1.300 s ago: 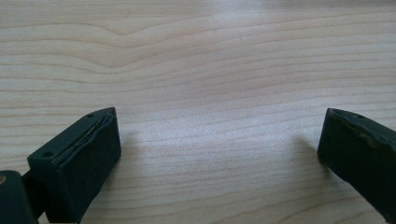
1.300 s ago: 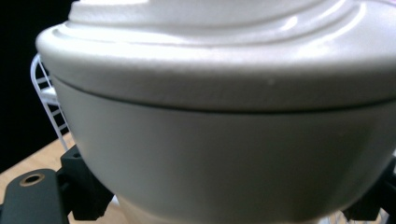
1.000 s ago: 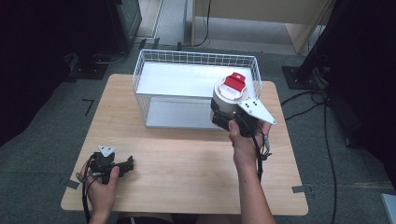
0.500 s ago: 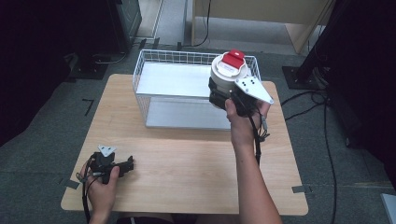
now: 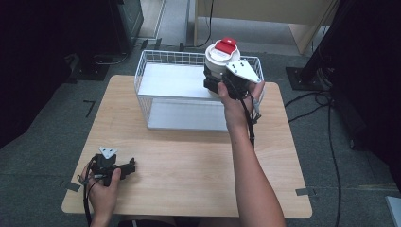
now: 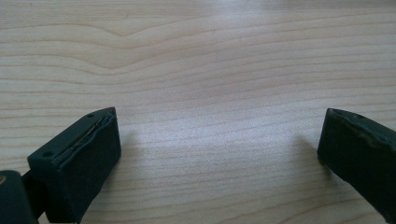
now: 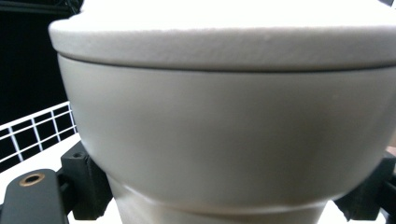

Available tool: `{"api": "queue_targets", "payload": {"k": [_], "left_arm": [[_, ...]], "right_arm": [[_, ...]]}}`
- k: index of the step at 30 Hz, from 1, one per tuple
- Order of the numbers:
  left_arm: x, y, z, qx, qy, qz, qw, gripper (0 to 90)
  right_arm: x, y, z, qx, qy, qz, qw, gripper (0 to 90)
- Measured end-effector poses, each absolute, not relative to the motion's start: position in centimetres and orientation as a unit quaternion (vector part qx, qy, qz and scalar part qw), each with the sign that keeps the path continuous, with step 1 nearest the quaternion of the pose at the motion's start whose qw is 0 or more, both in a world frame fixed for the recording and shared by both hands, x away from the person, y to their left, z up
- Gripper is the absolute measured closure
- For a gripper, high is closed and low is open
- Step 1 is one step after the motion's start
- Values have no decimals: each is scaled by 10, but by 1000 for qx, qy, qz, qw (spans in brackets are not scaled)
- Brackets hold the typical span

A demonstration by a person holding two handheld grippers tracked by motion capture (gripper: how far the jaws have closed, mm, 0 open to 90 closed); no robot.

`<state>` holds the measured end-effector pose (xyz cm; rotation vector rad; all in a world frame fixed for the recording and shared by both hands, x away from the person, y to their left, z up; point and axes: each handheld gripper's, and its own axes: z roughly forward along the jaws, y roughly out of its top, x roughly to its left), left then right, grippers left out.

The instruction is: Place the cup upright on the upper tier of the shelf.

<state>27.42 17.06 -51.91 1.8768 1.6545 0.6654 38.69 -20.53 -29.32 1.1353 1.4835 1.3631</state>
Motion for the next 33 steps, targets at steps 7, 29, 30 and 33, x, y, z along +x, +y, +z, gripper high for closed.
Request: {"api": "queue_targets", "payload": {"k": [7, 29, 30, 33], "left_arm": [[274, 171, -519, 697, 615, 247, 273, 0], [274, 170, -519, 697, 615, 247, 273, 0], [274, 170, -519, 697, 615, 247, 274, 0], [274, 171, -519, 697, 615, 247, 273, 0]], "right_arm": [[409, -197, -297, 455, 588, 533, 403, 115], [438, -192, -306, 468, 593, 519, 399, 114], [438, -193, -306, 468, 592, 520, 400, 114], [438, -193, -307, 469, 590, 522, 398, 113]]}}
